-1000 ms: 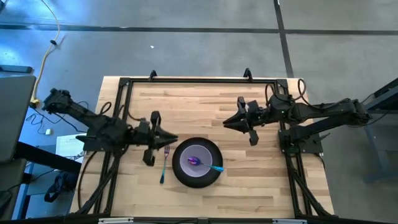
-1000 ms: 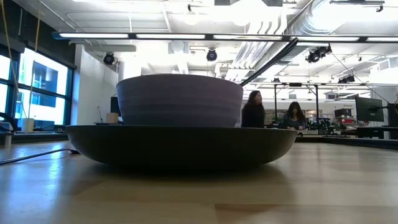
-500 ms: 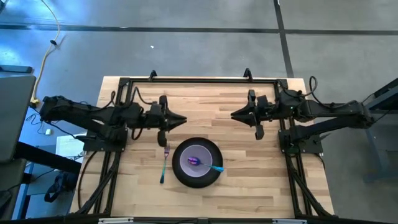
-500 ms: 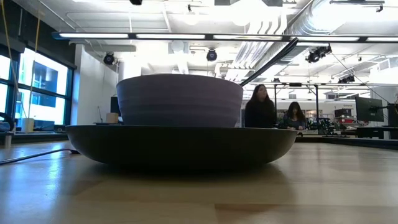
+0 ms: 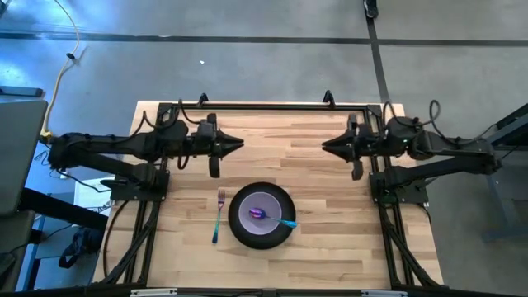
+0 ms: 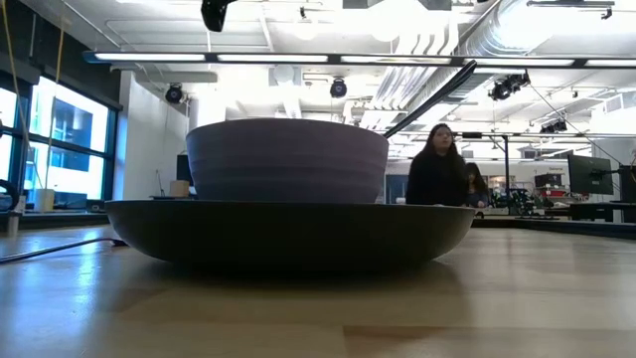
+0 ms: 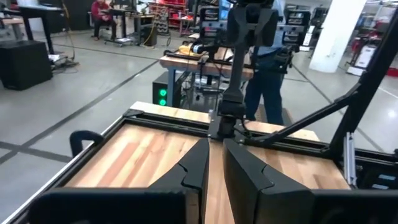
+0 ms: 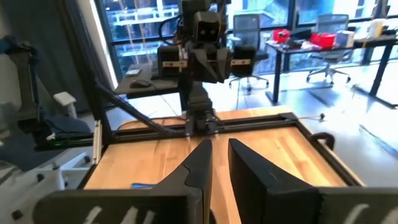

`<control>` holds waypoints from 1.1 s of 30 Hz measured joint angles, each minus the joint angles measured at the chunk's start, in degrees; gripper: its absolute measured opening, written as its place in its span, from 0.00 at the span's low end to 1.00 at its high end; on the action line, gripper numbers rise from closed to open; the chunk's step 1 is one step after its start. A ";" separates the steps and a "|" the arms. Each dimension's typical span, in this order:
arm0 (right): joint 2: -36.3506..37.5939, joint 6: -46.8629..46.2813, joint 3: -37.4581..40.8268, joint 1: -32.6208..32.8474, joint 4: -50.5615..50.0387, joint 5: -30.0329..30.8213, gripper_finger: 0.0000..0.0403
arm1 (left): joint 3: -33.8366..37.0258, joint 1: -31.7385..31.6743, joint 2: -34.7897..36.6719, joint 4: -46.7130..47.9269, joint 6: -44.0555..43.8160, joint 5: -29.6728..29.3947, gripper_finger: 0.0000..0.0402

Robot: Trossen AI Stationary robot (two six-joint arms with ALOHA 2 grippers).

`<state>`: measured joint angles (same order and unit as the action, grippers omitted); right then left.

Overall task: Set table place
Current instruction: Return to Home Position

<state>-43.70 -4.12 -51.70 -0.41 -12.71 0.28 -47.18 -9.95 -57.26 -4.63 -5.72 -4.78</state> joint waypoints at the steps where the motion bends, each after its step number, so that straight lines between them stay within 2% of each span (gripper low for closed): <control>1: 0.75 0.13 0.00 -0.02 -0.40 0.34 0.11 | 0.00 -0.13 0.42 0.55 0.03 0.01 0.09; 5: 2.17 0.55 0.00 -0.02 -1.93 0.84 0.11 | 0.50 -0.70 1.79 1.98 0.36 0.00 0.09; 8: 2.14 0.55 0.92 0.00 -2.64 0.84 0.11 | 5.38 -0.70 4.07 -1.17 -1.09 -0.80 0.09; 10: 3.11 -0.05 4.19 0.00 0.37 0.85 0.11 | 10.30 -0.69 6.12 -6.64 -3.56 -1.38 0.09; 13: 5.51 -1.98 11.87 -0.14 10.14 0.84 0.11 | 17.45 -0.53 9.47 -15.51 -7.22 -2.62 0.09; 18: 8.81 -4.95 19.91 -2.70 18.16 0.76 0.11 | 22.04 -0.55 13.43 -18.58 -8.67 -3.85 0.09; 25: 9.72 -5.56 21.89 -10.30 17.57 -5.73 0.11 | 22.29 -4.53 14.14 -14.64 -6.07 -4.62 0.09; 29: 9.24 -5.29 24.17 -15.11 17.24 -10.03 0.11 | 23.82 -8.73 13.99 -14.21 -6.25 -0.12 0.09; 33: 9.30 -5.06 28.21 -18.65 21.37 -13.76 0.11 | 26.29 -11.72 14.03 -16.28 -6.54 3.25 0.09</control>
<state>-34.40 -9.18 -23.50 -19.05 8.67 -13.48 -20.88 -21.68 -43.22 -20.91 -12.25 -1.53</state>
